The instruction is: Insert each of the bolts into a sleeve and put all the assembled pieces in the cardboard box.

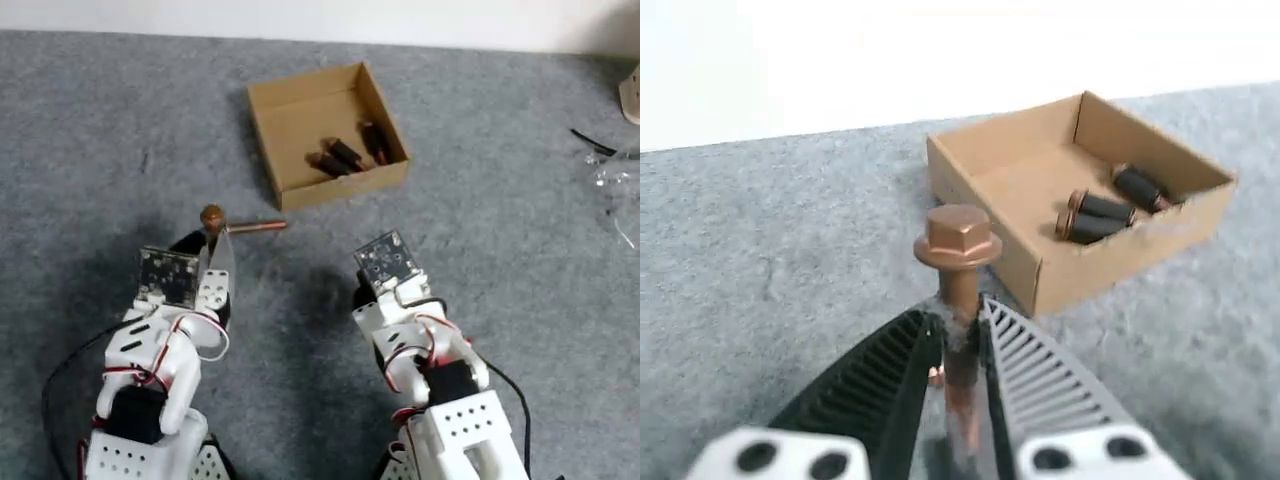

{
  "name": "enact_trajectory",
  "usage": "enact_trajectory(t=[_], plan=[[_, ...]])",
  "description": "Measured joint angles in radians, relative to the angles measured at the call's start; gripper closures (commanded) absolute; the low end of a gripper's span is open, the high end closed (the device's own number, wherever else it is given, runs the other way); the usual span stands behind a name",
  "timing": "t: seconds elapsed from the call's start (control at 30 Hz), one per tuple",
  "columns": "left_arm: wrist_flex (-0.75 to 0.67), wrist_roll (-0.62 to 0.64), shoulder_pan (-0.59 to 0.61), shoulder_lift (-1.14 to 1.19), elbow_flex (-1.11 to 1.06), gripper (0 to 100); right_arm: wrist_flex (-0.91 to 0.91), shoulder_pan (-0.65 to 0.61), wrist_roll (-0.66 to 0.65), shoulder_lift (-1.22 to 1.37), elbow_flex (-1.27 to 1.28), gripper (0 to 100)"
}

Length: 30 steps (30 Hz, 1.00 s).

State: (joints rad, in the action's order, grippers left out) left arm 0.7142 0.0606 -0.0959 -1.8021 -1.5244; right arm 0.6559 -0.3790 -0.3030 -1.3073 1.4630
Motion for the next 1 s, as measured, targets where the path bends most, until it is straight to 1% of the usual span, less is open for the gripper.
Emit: enact_trajectory(t=[0.1,0.23,0.33,0.53,0.6,0.7,0.83,0.9,1.0], plan=[[-0.031,0.044,0.002,0.000,0.000,99,0.000,0.000,0.000,-0.087,0.041,99.4],[-0.080,0.103,0.005,0.000,0.000,99,0.000,0.000,0.000,-0.295,0.132,99.4],[-0.118,0.192,0.003,0.000,0.000,99,0.000,0.002,0.000,-0.465,0.204,99.4],[-0.161,0.431,0.005,0.000,0.000,99,0.000,-0.002,0.000,-0.491,0.206,99.4],[-0.178,0.480,0.005,0.000,0.000,99,0.000,-0.003,0.000,-0.505,0.206,99.4],[-0.239,0.502,-0.046,-0.002,-0.009,99,0.000,-0.077,0.000,-0.509,0.206,99.4],[-0.296,0.514,-0.147,-0.002,-0.089,99,0.000,-0.201,0.000,-0.509,0.206,99.4],[-0.321,0.514,-0.180,-0.002,-0.112,99,0.000,-0.232,0.000,-0.509,0.206,99.4],[-0.331,0.537,-0.196,-0.002,-0.121,99,0.000,-0.239,0.000,-0.509,0.206,99.4]])
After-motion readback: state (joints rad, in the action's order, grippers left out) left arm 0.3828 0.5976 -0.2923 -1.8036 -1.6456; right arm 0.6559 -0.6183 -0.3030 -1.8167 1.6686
